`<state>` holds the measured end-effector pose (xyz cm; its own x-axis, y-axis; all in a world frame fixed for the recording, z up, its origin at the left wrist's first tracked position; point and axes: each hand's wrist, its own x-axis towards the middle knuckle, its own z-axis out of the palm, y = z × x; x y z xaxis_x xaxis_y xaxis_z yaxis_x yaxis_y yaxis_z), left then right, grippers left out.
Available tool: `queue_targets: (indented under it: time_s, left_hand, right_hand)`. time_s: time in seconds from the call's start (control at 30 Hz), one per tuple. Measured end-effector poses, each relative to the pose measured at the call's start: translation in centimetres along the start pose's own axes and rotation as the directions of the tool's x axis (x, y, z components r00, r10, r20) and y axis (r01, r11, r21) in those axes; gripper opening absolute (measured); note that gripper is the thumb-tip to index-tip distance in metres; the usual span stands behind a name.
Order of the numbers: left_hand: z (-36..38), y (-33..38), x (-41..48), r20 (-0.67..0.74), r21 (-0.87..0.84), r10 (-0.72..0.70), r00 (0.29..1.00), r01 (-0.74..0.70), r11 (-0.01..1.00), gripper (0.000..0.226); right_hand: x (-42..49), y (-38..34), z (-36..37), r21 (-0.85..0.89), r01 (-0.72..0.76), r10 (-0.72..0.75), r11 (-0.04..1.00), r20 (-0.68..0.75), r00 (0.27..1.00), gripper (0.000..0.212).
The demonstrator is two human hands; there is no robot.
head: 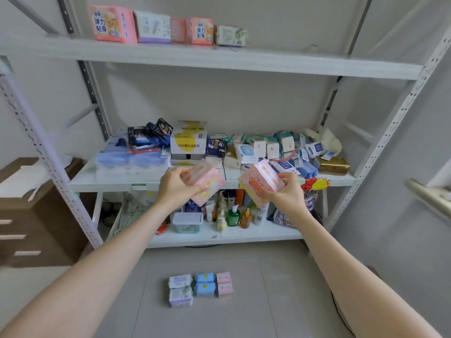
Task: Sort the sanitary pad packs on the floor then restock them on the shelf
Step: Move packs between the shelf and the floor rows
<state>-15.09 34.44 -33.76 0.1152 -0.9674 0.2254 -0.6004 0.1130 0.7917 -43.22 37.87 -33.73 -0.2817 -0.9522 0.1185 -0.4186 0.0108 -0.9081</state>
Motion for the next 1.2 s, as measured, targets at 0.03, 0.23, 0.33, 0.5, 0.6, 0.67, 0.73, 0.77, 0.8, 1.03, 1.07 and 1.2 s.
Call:
queue_targets:
  time_s: [0.03,0.23,0.33,0.5,0.6,0.67,0.73,0.77,0.8,1.03,1.07,1.2]
  left_hand:
    - [0.8,-0.7,-0.7,0.010,0.011,-0.015,1.000,0.015,1.000,0.065]
    - [5.5,-4.7,-3.8,0.127,0.058,-0.127,0.984,0.120,0.991,0.065]
    - [7.9,-6.4,-5.1,0.174,0.111,-0.171,0.970,0.153,0.982,0.071]
    - [11.8,-9.1,-7.2,0.274,0.202,-0.215,0.937,0.162,0.966,0.072]
    - [14.3,-10.9,-8.5,0.300,0.241,-0.246,0.922,0.176,0.954,0.067]
    - [16.0,-12.5,-9.1,0.299,0.248,-0.280,0.912,0.209,0.946,0.064]
    - [17.8,-14.1,-9.4,0.303,0.260,-0.304,0.903,0.229,0.938,0.060]
    - [18.8,-15.0,-9.4,0.311,0.268,-0.316,0.897,0.236,0.934,0.058]
    - [19.7,-15.9,-9.4,0.324,0.275,-0.327,0.888,0.242,0.930,0.058]
    - [27.6,-24.3,-8.1,0.417,0.290,-0.371,0.830,0.266,0.919,0.061]
    - [29.0,-25.8,-7.9,0.435,0.289,-0.371,0.821,0.263,0.921,0.062]
    - [35.2,-32.6,-7.6,0.488,0.299,-0.381,0.785,0.261,0.918,0.067]
  right_hand:
    - [-0.5,1.2,-0.1,-0.012,-0.018,0.018,1.000,0.005,1.000,0.069]
    - [-3.3,8.1,-0.2,-0.079,-0.094,0.099,0.992,0.051,0.994,0.068]
    - [-4.6,11.3,-0.4,-0.059,-0.163,0.168,0.985,0.078,0.983,0.070]
    - [-5.6,16.5,-0.7,-0.142,-0.239,0.258,0.961,0.134,0.957,0.065]
    - [-6.0,20.2,-0.1,-0.197,-0.278,0.314,0.940,0.178,0.933,0.066]
    - [-6.2,22.5,0.6,-0.227,-0.298,0.346,0.927,0.217,0.913,0.068]
    - [-6.3,24.8,1.7,-0.257,-0.307,0.370,0.916,0.250,0.895,0.070]
    - [-6.4,25.8,2.4,-0.271,-0.311,0.380,0.911,0.261,0.887,0.070]
    - [-6.4,26.9,3.1,-0.283,-0.318,0.393,0.905,0.270,0.879,0.071]
    - [-6.0,35.9,9.0,-0.371,-0.344,0.470,0.862,0.335,0.817,0.071]
    - [-5.8,37.6,9.9,-0.382,-0.343,0.474,0.858,0.334,0.815,0.072]
    - [-5.2,44.9,13.4,-0.410,-0.335,0.484,0.848,0.342,0.805,0.073]
